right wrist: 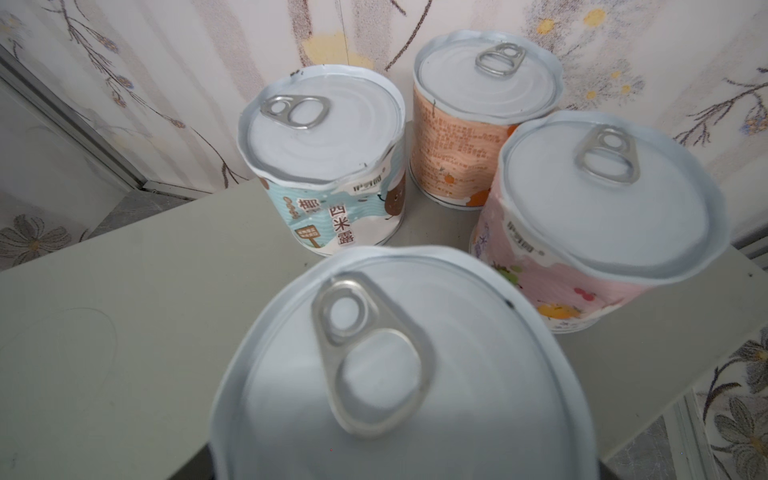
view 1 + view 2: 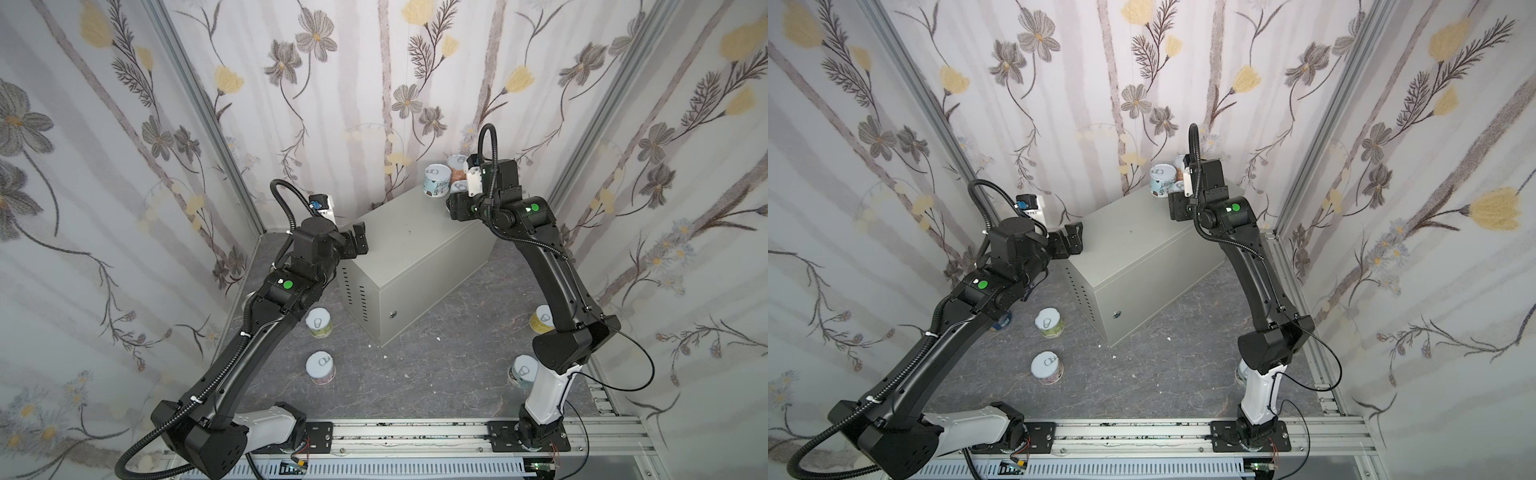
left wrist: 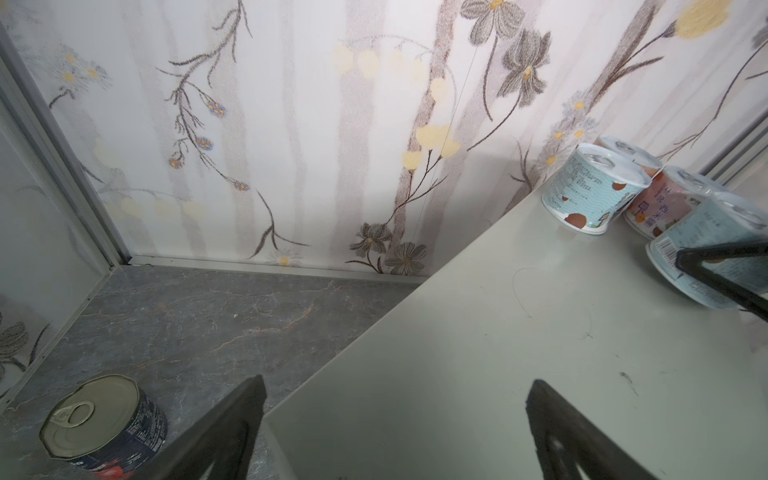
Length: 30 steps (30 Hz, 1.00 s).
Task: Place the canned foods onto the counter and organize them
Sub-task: 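Lower the can in front of the three cans on the cabinet top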
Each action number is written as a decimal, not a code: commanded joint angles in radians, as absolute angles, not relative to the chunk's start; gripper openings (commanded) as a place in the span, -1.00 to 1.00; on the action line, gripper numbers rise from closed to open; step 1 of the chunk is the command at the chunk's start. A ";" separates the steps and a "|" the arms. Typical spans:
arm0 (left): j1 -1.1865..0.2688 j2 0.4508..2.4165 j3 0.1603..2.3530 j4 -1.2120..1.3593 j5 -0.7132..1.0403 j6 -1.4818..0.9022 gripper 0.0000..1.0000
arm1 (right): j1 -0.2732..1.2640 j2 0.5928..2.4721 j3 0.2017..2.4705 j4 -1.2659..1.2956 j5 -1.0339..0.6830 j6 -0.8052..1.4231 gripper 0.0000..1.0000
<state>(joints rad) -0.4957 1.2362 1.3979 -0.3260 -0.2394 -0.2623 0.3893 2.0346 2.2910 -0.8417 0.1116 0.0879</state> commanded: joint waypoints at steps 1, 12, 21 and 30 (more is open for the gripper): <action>-0.498 1.233 1.394 -0.290 -0.253 -0.262 1.00 | 0.385 2.053 2.313 -0.775 0.143 0.066 0.15; -0.506 1.239 1.404 -0.290 -0.262 -0.259 1.00 | 0.381 2.089 2.322 -0.758 0.134 0.065 0.24; -0.512 1.237 1.408 -0.289 -0.265 -0.258 1.00 | 0.373 2.105 2.322 -0.735 0.121 0.069 0.27; -0.515 1.230 1.404 -0.290 -0.268 -0.258 1.00 | 0.374 2.112 2.321 -0.723 0.090 0.077 0.49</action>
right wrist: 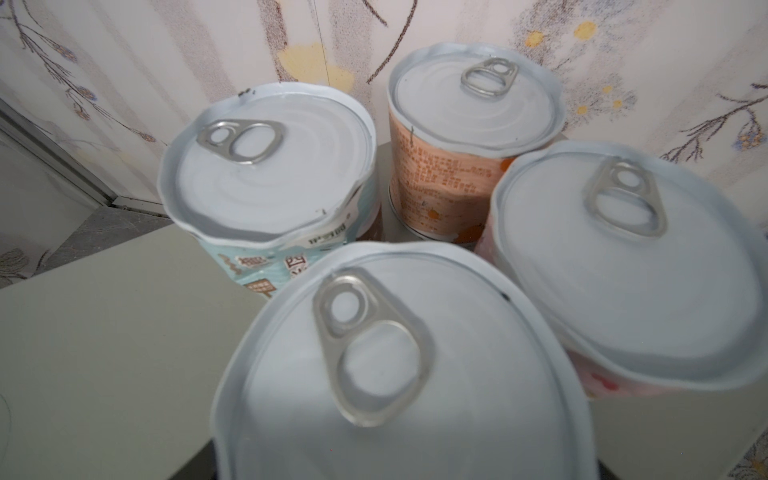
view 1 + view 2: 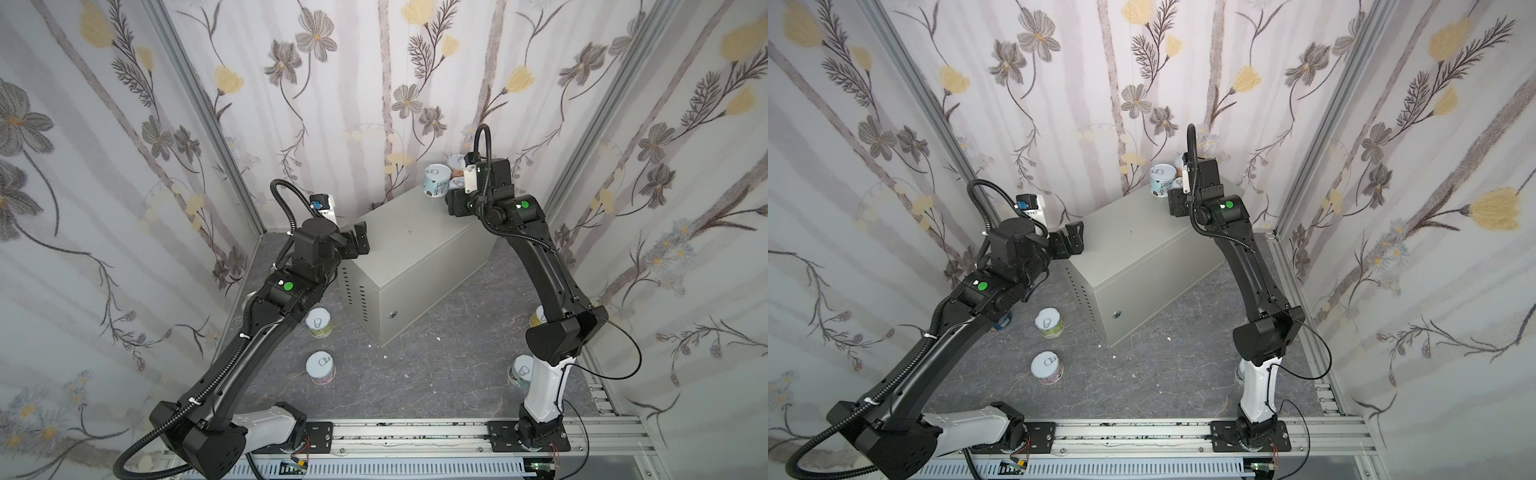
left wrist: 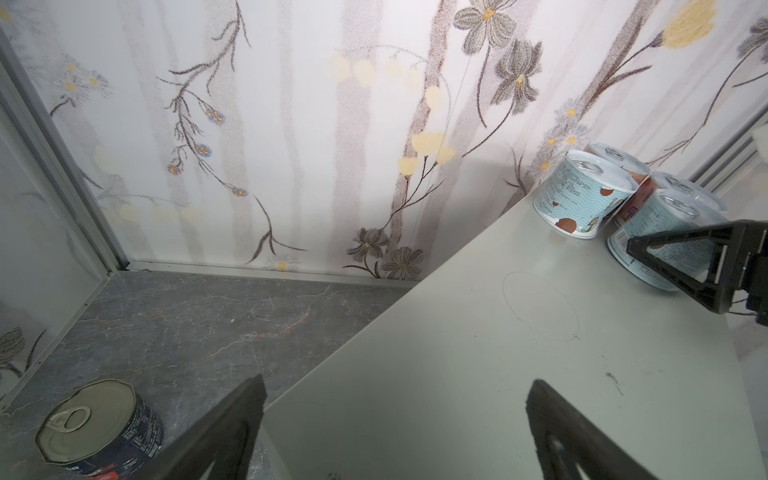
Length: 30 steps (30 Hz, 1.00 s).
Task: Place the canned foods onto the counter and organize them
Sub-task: 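Lower the can in front of the three cans on the cabinet top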
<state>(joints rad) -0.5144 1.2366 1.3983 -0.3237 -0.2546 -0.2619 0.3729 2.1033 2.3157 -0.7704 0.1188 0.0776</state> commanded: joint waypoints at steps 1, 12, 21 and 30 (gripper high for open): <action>-0.515 1.229 1.403 -0.291 -0.268 -0.258 1.00 | 0.374 2.111 2.322 -0.720 0.082 0.080 0.52; -0.517 1.191 1.382 -0.293 -0.274 -0.258 1.00 | 0.374 2.105 2.322 -0.701 0.081 0.089 0.74; -0.517 1.155 1.369 -0.297 -0.276 -0.262 1.00 | 0.376 2.049 2.322 -0.680 0.067 0.092 0.80; -0.517 1.107 1.321 -0.301 -0.302 -0.269 1.00 | 0.376 1.979 2.321 -0.700 0.086 0.078 0.87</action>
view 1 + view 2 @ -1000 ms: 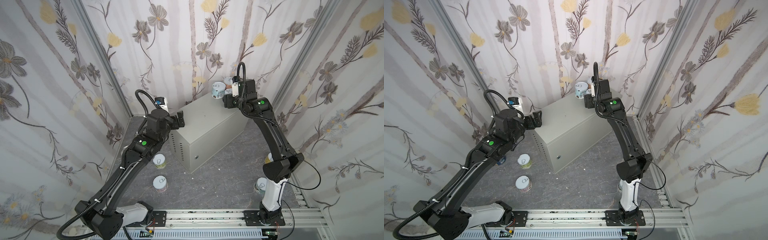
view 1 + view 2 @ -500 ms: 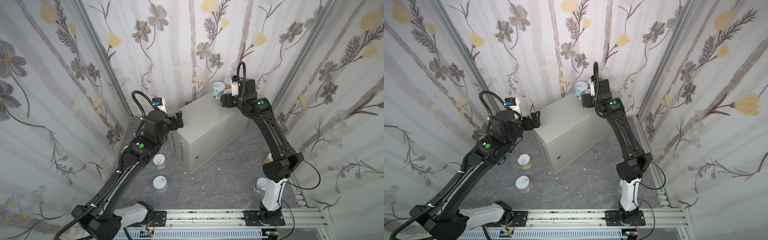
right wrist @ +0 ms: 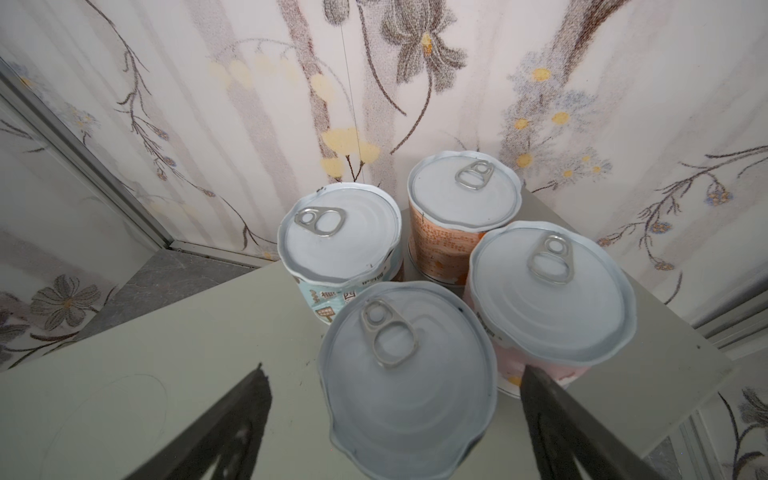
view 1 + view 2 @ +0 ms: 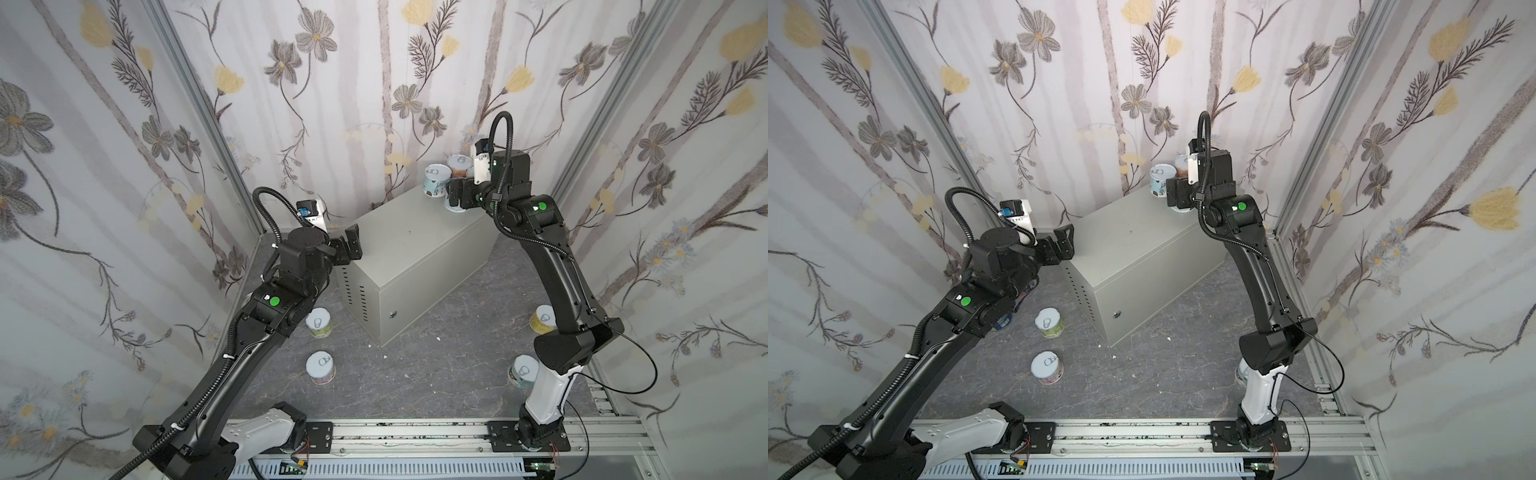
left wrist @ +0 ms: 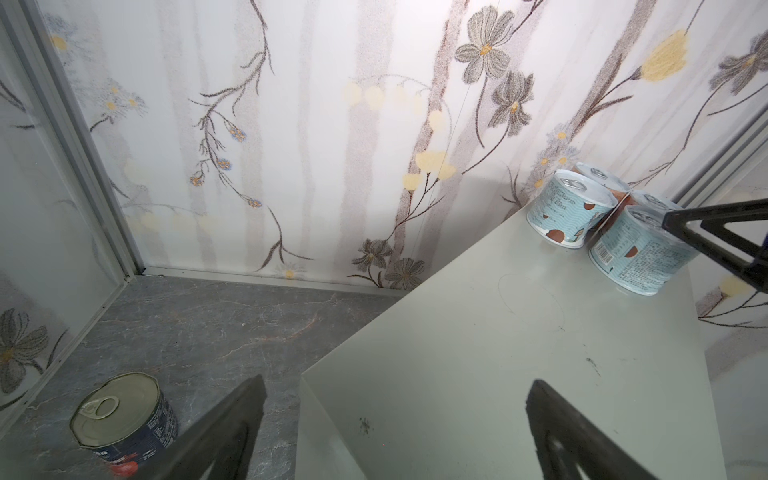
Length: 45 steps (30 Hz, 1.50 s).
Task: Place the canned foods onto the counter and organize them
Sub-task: 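Lower the can in front of the three cans on the cabinet top, then open the right gripper and withdraw it while the left arm lowers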
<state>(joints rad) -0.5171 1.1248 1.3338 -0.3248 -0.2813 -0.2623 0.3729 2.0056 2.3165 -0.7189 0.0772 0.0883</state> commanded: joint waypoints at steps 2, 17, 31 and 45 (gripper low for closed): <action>-0.517 1.090 1.311 -0.309 -0.310 -0.268 1.00 | 0.376 1.959 2.321 -0.705 0.082 0.078 0.84; -0.493 0.897 1.166 -0.461 -0.389 -0.333 1.00 | 0.386 1.588 1.899 -0.531 0.048 0.101 0.84; -0.373 0.799 0.977 -0.566 -0.327 -0.453 1.00 | 0.403 1.096 1.276 -0.311 -0.017 0.209 0.87; -0.342 0.871 0.770 -0.491 -0.362 -0.555 1.00 | 0.408 0.790 0.850 -0.139 -0.127 0.312 0.99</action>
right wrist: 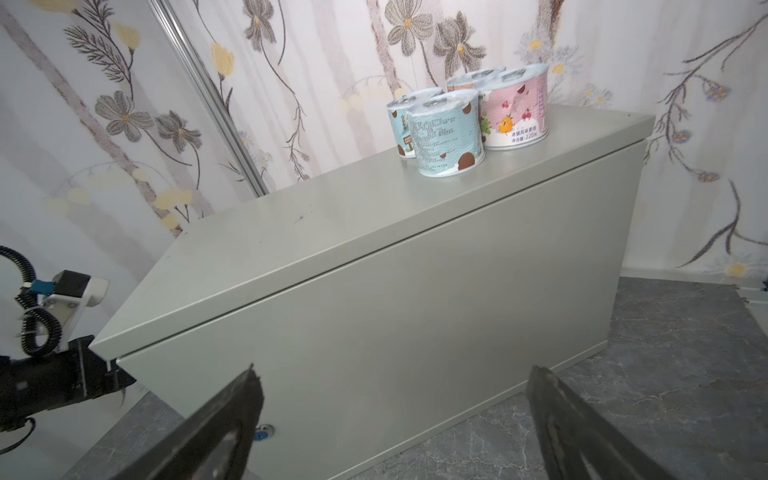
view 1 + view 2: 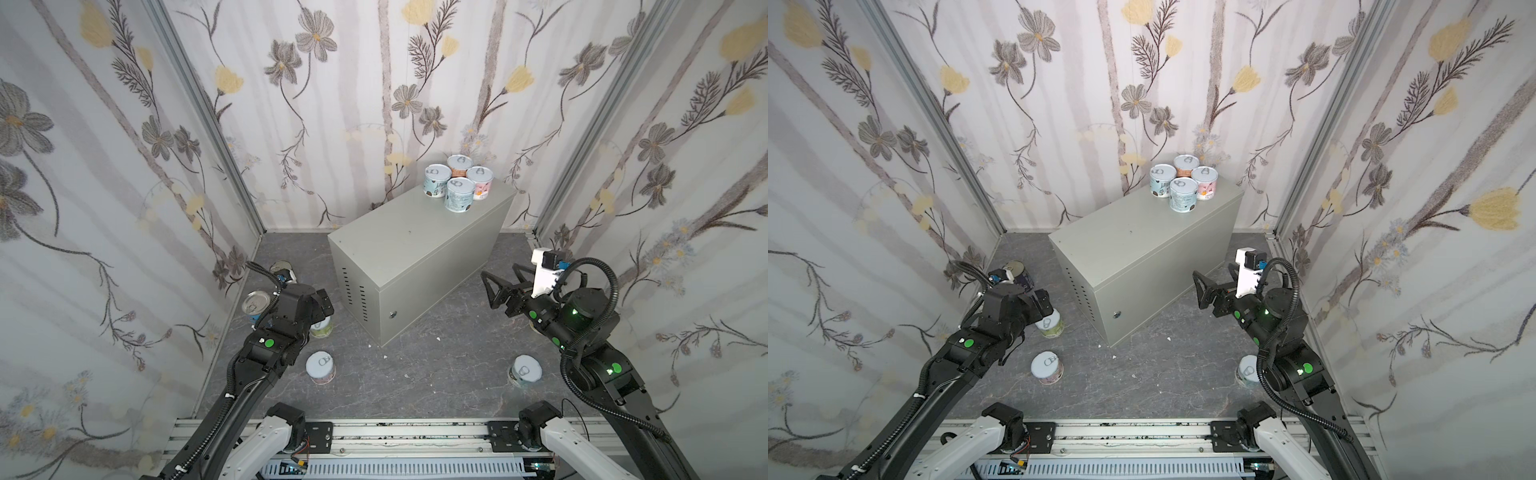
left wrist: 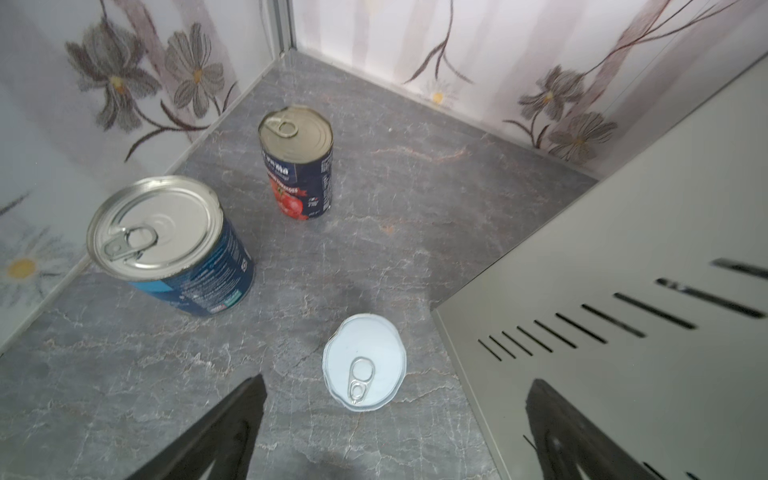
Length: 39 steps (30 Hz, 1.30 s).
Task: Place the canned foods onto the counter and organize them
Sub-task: 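Open the right gripper and withdraw it while the left arm lowers, then close the left gripper on the green-labelled white-lidded floor can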
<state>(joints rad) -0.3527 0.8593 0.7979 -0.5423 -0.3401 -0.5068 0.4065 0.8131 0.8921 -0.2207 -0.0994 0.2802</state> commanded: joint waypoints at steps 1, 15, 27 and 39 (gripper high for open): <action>-0.337 0.882 0.758 -0.485 -0.359 -0.559 1.00 | 0.409 0.778 0.827 -0.129 -0.130 0.317 0.99; -0.260 0.950 0.619 -0.353 -0.300 -0.617 1.00 | 0.410 0.714 0.710 -0.098 -0.138 0.267 0.99; -0.235 1.058 0.572 -0.264 -0.328 -0.611 1.00 | 0.409 0.670 0.644 -0.067 -0.160 0.280 0.99; -0.235 1.196 0.568 -0.164 -0.303 -0.616 1.00 | 0.408 0.680 0.633 -0.042 -0.165 0.281 0.99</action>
